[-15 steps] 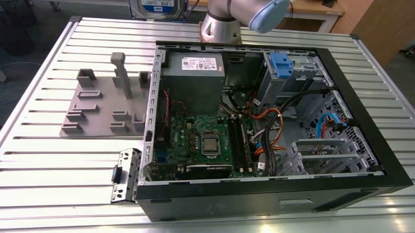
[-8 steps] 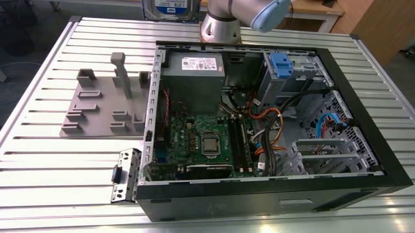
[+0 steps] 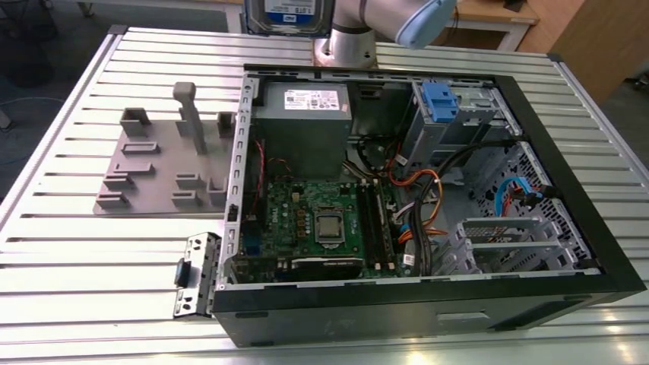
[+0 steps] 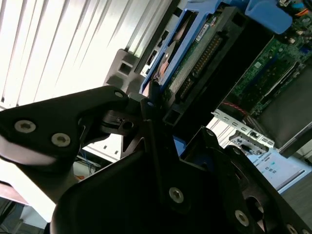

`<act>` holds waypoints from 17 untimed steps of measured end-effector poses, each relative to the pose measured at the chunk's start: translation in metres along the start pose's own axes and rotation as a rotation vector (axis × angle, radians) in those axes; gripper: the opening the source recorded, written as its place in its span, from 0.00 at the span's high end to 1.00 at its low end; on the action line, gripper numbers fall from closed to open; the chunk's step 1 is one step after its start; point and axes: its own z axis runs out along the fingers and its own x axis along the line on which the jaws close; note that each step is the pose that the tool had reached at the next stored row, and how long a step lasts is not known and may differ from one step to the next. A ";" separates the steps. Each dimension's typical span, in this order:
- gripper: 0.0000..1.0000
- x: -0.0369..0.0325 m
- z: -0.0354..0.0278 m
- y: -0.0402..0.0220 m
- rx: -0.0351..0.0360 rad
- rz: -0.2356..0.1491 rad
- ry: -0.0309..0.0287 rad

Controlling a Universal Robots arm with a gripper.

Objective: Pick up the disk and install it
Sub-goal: 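Pick up the disk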

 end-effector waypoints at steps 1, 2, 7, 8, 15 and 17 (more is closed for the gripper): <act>0.64 0.0003 0.0000 -0.0033 -0.0002 0.000 0.0000; 0.64 0.0006 0.0000 -0.0065 -0.0003 0.000 0.0000; 0.64 0.0023 0.0002 -0.0226 -0.0011 0.000 0.0000; 0.64 0.0026 0.0002 -0.0257 -0.0013 0.000 0.0000; 0.64 0.0050 0.0004 -0.0484 -0.0024 0.000 0.0000; 0.64 0.0057 0.0005 -0.0543 -0.0026 0.000 0.0000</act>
